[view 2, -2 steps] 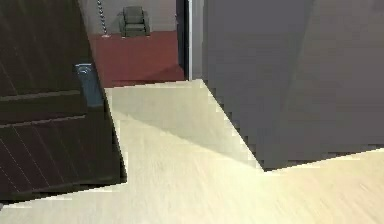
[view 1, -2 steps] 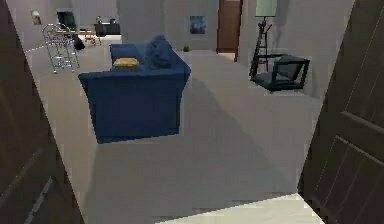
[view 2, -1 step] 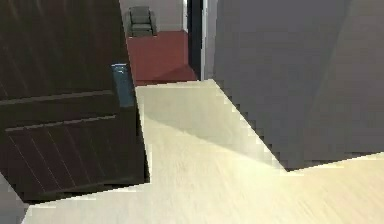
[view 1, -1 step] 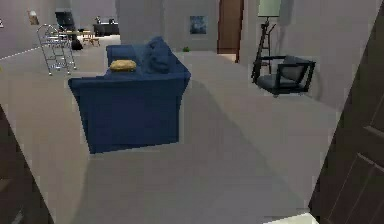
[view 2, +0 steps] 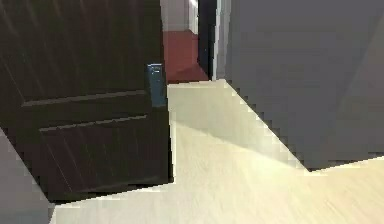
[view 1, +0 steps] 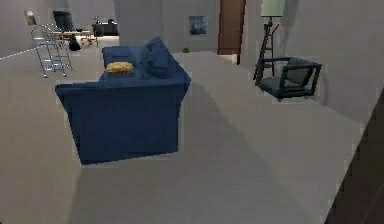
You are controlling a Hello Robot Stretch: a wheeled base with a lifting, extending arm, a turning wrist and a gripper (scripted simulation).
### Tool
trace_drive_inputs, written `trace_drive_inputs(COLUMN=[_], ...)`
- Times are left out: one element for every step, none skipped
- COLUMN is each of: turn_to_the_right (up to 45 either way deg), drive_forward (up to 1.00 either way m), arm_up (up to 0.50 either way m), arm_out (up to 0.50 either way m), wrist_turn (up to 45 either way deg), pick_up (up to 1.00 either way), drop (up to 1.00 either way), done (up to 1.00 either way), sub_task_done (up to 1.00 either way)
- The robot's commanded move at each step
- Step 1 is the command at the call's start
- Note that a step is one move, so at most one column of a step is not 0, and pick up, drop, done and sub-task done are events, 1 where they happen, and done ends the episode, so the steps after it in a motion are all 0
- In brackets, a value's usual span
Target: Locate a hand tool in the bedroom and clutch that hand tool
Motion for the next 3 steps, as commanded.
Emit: trace_drive_inputs(turn_to_the_right=[45.0, 45.0, 6.0], drive_forward=[0.00, 0.00, 0.00], arm_up=[0.00, 0.00, 0.00], arm_out=[0.00, 0.00, 0.00], wrist_turn=[0.0, 0.0, 0.0], pick_up=[0.00, 0.00, 0.00], drop=[0.00, 0.00, 0.00], done=[0.00, 0.00, 0.00], sub_task_done=[0.00, 0.00, 0.00])
